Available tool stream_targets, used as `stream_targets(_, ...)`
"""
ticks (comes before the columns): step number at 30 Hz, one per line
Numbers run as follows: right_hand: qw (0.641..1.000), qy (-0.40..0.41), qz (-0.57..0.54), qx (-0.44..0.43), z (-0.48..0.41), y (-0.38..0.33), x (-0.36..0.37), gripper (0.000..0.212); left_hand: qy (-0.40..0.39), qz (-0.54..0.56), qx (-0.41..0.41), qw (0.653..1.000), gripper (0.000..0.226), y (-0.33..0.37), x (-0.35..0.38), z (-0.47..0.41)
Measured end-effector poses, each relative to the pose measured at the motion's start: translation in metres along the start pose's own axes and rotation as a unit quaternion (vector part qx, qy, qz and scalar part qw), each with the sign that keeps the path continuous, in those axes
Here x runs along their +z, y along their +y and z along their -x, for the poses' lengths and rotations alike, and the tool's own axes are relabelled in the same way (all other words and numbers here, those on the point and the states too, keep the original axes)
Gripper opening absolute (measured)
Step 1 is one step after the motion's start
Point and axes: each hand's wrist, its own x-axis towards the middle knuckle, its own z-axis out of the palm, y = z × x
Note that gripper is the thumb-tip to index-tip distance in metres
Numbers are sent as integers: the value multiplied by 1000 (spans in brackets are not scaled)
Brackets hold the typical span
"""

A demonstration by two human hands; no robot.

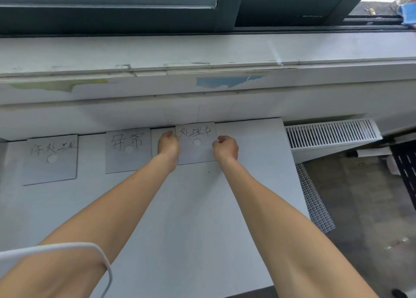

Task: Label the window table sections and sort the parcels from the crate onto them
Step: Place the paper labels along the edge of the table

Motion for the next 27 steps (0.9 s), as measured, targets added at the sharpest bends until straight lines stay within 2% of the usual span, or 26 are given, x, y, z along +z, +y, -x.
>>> stream_targets(7,997,20,64,-38,20,-15,7,41,20,18,18,999,47,1,-27,9)
stream_targets(10,991,4,98,-93,40,-40,26,39,35,44,39,998,26,12,-60,17)
stream_targets(15,967,-55,156,-194,95,-93,88,39,78,90,84,989,16,38,-146,26)
stream_targets(20,941,-118,180,-260,160,-141,158,41,149,104,97,979,14,49,-251,33)
stream_targets(27,900,-168,233,-328,246,-170,259,39,232,119,63,963,17,22,-375,48)
